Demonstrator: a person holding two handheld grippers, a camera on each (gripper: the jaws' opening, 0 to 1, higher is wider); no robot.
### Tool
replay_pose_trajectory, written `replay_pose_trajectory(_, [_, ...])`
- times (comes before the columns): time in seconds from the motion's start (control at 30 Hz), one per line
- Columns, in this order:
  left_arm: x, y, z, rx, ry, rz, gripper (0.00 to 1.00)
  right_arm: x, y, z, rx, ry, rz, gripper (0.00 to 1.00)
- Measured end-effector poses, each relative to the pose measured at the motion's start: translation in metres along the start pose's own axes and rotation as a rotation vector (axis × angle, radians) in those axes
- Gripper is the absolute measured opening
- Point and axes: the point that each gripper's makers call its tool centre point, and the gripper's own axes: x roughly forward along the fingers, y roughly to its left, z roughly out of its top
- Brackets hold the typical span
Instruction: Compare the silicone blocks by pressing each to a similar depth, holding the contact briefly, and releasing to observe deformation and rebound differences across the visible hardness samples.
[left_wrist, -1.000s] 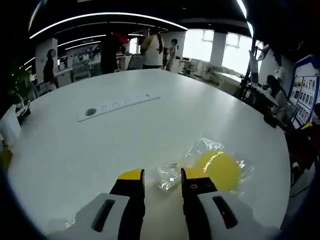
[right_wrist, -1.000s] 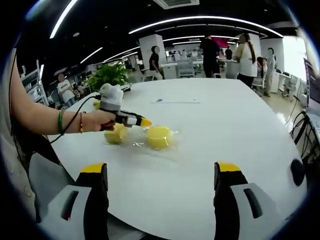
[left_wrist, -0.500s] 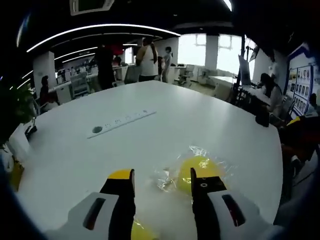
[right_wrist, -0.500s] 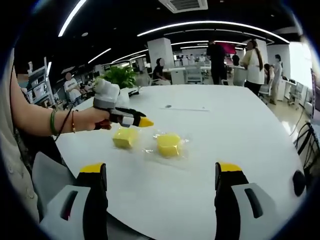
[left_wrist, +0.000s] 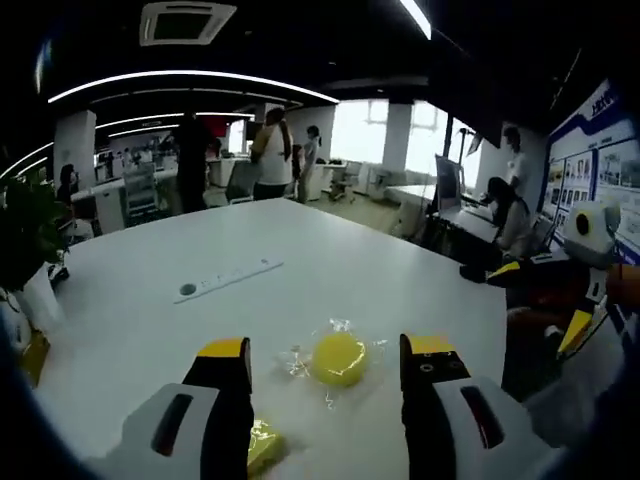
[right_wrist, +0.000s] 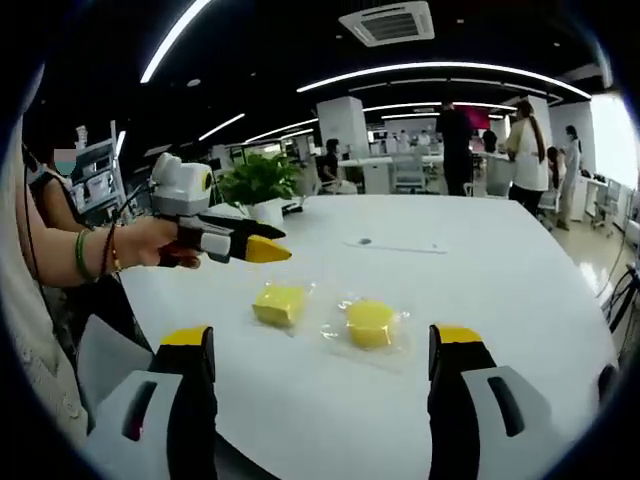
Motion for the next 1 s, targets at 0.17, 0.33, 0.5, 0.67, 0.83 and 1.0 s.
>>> replay_pose_trajectory(0.17, [-0.031, -0.003, 0.006, 0.032, -0.023, -0.009, 0.61, 0.0, 0.005, 0.005, 0.014, -0.036, -0.001, 0.81])
replay_pose_trajectory(0.33, [-0.06, -0.004, 0.004, 0.034, -0.056, -0.014, 0.61, 0.001, 0.015, 0.015, 0.054, -0.098, 0.013, 0.8])
replay_pose_trajectory(0.5, [-0.088, -0.003, -0.011, 0.023, -0.055, 0.014, 0.63, 0.004, 0.026, 0.014, 0.069, -0.112, 0.042, 0.8])
replay_pose_trajectory(0.67, [-0.115, -0.001, -0.028, -0.001, -0.056, 0.048, 0.62, 0.006, 0.036, 0.01, 0.076, -0.11, 0.064, 0.8])
replay_pose_trajectory(0.83, [-0.141, 0.001, -0.043, -0.056, -0.069, 0.085, 0.63, 0.004, 0.045, 0.004, 0.087, -0.108, 0.078, 0.8])
replay_pose_trajectory(1.0, [-0.166, -0.005, -0.049, -0.079, -0.15, 0.09, 0.64, -0.001, 0.05, -0.002, 0.101, -0.126, 0.081, 0.82])
